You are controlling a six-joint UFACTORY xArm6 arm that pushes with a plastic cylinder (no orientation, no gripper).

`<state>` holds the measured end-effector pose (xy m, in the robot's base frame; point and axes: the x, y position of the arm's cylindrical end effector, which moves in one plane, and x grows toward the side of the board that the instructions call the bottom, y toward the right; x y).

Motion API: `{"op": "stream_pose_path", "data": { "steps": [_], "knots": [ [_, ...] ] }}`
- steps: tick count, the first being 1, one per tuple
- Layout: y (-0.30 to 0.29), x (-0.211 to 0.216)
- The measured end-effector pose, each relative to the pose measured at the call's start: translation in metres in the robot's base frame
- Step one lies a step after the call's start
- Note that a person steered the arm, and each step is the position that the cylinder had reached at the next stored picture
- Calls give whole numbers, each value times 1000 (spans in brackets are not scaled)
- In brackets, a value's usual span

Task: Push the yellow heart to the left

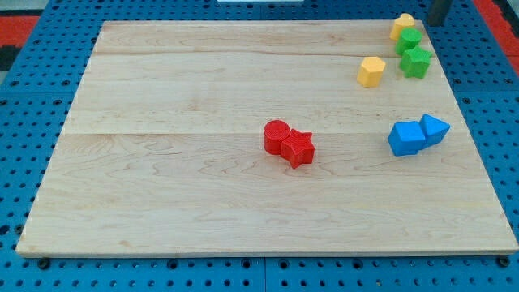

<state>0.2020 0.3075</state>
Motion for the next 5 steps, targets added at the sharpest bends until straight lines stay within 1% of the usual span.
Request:
{"op": "stream_pose_path", "data": {
  "steps": [1, 3, 4, 5],
  "knots": [
    [-16, 14],
    [-71, 1],
    [-88, -10],
    [-100, -11]
  ]
}}
